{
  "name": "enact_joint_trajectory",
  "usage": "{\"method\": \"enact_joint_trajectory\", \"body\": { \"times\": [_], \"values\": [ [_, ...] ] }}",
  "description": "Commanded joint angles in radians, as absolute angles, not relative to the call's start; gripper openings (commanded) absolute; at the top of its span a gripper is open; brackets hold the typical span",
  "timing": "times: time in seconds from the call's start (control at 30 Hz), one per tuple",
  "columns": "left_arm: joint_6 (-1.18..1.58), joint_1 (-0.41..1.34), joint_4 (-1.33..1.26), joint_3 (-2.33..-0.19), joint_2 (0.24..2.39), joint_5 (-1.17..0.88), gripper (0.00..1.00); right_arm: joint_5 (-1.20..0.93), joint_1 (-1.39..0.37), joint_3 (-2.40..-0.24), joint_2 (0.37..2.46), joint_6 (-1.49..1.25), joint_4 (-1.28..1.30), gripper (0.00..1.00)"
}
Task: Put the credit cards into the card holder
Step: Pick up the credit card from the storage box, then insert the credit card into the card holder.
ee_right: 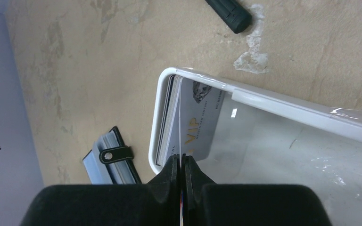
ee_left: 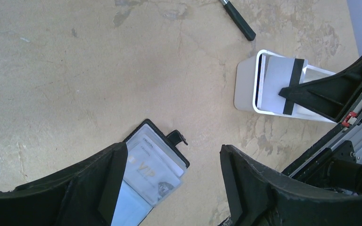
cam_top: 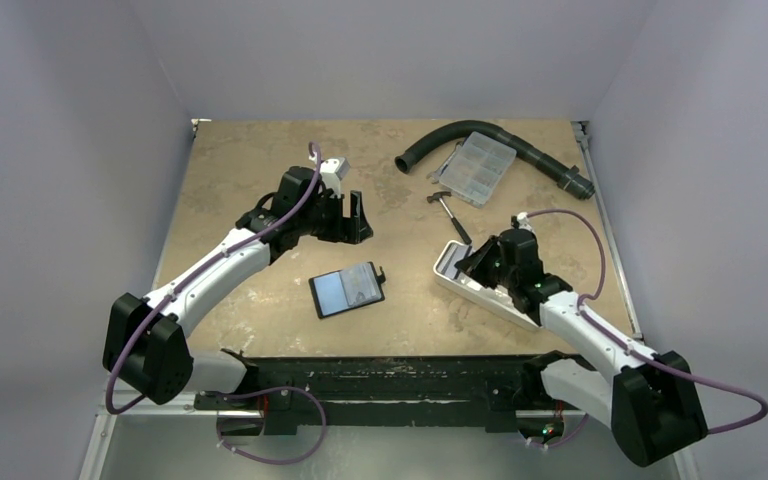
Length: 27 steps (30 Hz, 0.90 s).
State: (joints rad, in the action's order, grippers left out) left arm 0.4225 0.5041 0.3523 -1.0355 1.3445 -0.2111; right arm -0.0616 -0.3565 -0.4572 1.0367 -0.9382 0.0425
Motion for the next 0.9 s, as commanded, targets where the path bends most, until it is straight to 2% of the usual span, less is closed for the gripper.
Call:
{"method": "enact_joint_trajectory", "body": {
  "times": [0.0,0.07,0.13,0.23,0.3,0.4,0.5,0.6,0.73,0.87],
  "values": [
    [0.404,0.500,0.311,-1.037,1.352,-0.234,0.76,-0.013,-0.352,-0.518,1.003,-0.892,0.165,0.00],
    [0.412,0.499,0.308,-1.036,1.354,-0.243,0.79,-0.004,-0.352,-0.534,0.982,-0.862,0.210,0.00],
    [0.421,0.500,0.304,-1.038,1.361,-0.269,0.94,-0.003,-0.352,-0.545,0.950,-0.830,0.243,0.00],
    [0.440,0.499,0.305,-1.044,1.379,-0.308,0.99,0.003,-0.353,-0.564,0.890,-0.730,0.242,0.00],
    [0.451,0.499,0.305,-1.045,1.379,-0.327,1.00,-0.041,-0.353,-0.580,0.854,-0.646,0.199,0.00],
    [0.486,0.496,0.245,-1.008,1.355,-0.419,0.99,-0.216,-0.353,-0.617,0.862,-0.532,0.108,0.00],
    [0.555,0.488,0.110,-0.933,1.304,-0.580,0.95,-0.538,-0.353,-0.659,0.945,-0.474,0.021,0.00],
    [0.685,0.482,-0.116,-0.812,1.213,-0.703,0.95,-0.845,-0.354,-0.617,0.995,-0.603,-0.214,0.00],
    [0.902,0.480,-0.373,-0.686,1.128,-0.760,0.94,-0.968,-0.378,-0.529,0.999,-0.821,-0.568,0.00],
    [1.091,0.482,-0.632,-0.595,1.108,-0.784,0.93,-0.991,-0.433,-0.489,1.029,-0.941,-0.764,0.00]
  ]
}}
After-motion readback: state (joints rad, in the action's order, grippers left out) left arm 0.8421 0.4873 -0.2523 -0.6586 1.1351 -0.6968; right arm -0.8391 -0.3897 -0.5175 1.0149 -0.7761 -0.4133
